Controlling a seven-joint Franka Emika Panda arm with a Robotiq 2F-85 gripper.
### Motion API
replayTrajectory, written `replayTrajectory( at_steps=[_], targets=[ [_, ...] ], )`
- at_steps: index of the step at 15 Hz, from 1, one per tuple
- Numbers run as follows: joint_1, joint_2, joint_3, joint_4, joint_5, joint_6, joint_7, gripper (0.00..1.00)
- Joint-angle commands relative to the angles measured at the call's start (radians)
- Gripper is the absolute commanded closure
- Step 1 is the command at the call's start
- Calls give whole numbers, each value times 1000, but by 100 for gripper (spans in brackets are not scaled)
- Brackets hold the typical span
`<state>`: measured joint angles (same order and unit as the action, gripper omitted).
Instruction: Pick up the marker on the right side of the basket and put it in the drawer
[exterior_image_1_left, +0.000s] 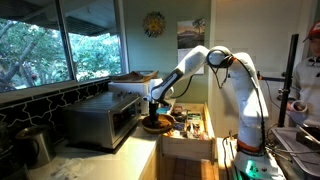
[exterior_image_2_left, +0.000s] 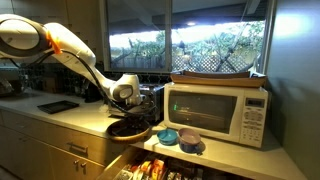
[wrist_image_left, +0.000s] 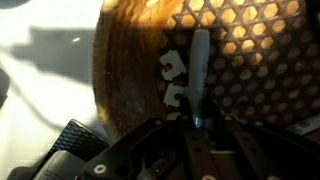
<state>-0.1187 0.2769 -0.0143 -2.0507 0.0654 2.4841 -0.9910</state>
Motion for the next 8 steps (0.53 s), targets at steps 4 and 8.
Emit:
replayTrajectory(
  at_steps=[4, 8],
  targets=[
    [-34, -147, 31, -69, 49, -45, -41, 95],
    [-7, -363, 6, -169, 101, -163, -54, 95]
  ],
)
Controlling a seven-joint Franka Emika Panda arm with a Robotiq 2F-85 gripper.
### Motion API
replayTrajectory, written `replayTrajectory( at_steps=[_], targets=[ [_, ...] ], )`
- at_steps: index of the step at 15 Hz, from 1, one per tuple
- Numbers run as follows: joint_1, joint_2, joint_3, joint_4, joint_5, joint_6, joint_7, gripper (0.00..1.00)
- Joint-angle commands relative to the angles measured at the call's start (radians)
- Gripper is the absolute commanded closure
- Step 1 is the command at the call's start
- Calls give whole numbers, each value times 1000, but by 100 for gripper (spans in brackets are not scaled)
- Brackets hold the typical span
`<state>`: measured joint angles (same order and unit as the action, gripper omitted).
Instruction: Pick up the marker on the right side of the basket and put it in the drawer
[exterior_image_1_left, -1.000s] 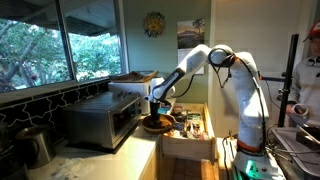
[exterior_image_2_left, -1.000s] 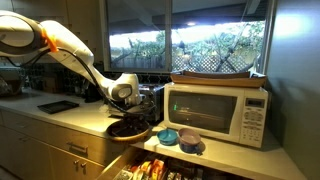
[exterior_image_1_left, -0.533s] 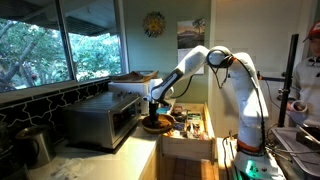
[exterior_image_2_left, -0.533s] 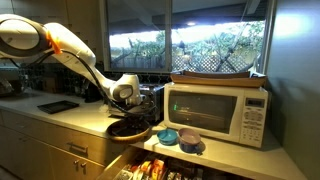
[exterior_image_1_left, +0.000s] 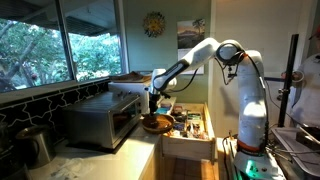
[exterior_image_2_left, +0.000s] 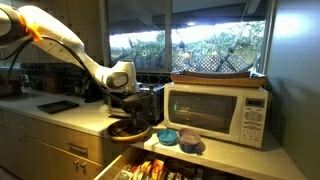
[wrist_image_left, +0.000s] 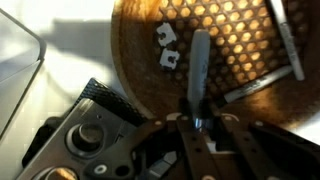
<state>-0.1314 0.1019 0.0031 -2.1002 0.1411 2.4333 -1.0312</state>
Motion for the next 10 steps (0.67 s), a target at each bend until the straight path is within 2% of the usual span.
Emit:
replayTrajectory(
  at_steps=[1, 3, 6, 7, 8, 9, 10],
  targets=[
    [11, -242, -39, -154, -75, -172, 112, 95],
    [-5, -342, -66, -244, -155, -216, 215, 95],
    [-48, -472, -121, -392, -296, -181, 347, 95],
    [-61, -507, -146, -443, -306, -174, 383, 95],
    [-8, -408, -147, -317, -268, -213, 323, 95],
    [-14, -433, -164, -348, -277, -212, 328, 81],
    [-11, -438, -169, -347, -277, -212, 325, 81]
  ],
)
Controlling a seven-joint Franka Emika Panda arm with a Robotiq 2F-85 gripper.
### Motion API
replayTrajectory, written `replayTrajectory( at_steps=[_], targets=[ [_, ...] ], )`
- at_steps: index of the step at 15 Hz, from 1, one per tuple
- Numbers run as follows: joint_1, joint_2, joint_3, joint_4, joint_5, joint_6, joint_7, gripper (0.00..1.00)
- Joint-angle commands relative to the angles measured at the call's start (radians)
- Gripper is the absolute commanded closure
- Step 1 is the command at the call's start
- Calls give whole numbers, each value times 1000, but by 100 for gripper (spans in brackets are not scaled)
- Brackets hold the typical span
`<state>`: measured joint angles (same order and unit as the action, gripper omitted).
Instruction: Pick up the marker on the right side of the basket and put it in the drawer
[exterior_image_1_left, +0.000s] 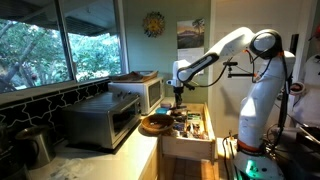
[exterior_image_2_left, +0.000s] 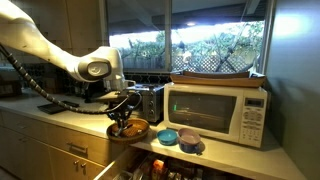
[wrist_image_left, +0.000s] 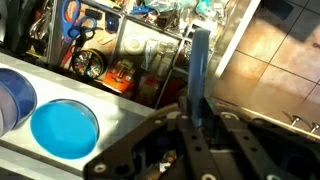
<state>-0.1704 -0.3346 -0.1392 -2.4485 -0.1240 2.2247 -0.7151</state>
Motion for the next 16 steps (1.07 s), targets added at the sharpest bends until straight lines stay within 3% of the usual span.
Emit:
replayTrajectory(
  at_steps=[1, 2, 9, 13, 16],
  targets=[
    [34, 1, -26, 9, -11, -3, 9, 81],
    [5, 32, -8, 24, -73, -19, 89, 95],
    [-207, 160, -132, -70, -590, 161, 379, 95],
    [-271, 332, -200, 27, -917, 215, 635, 95],
    [-266, 414, -234, 125, -1081, 152, 795, 95]
  ],
)
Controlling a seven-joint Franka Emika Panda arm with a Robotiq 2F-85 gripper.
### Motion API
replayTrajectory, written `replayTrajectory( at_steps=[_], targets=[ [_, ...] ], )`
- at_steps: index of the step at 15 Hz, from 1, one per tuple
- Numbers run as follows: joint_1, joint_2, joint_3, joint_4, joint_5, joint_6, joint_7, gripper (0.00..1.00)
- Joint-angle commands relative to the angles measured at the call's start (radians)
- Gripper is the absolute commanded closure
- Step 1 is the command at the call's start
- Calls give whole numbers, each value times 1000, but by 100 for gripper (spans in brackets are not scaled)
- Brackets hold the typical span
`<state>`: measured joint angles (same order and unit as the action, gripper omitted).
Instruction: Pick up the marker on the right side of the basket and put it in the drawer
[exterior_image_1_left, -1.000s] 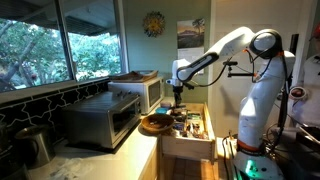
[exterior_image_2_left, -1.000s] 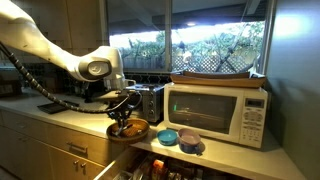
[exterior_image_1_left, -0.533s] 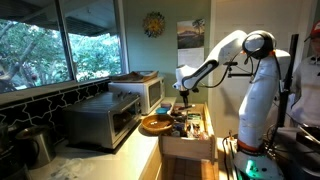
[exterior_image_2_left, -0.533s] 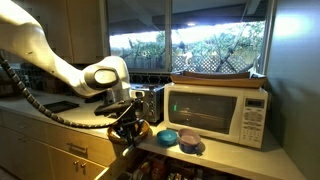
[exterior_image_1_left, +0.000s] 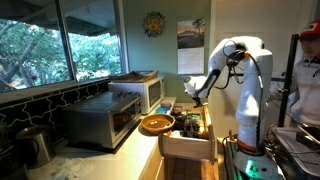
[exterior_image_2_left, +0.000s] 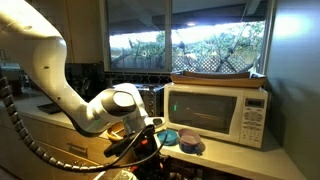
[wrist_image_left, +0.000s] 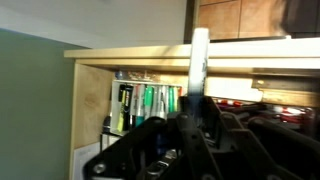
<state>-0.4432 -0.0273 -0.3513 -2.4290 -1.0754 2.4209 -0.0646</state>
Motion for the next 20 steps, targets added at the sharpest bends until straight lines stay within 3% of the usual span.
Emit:
replayTrajectory(
  at_steps=[1, 2, 5, 6, 7, 10, 14, 15, 17, 20],
  targets=[
    [15, 31, -24, 34, -50, -14, 51, 95],
    [15, 53, -27, 54, -60, -16, 67, 81],
    [21, 52, -26, 54, -58, -16, 65, 81],
    [22, 50, -25, 53, -58, -16, 66, 95],
    [19, 81, -31, 79, -109, -36, 153, 95],
    [-32, 168, -92, 142, -331, 112, 402, 95],
    [-133, 343, -165, 284, -435, 367, 518, 95],
    [-165, 388, -176, 330, -442, 463, 523, 95],
    [-295, 441, -102, 410, -405, 631, 517, 95],
    [-387, 560, -105, 521, -336, 856, 435, 95]
  ],
)
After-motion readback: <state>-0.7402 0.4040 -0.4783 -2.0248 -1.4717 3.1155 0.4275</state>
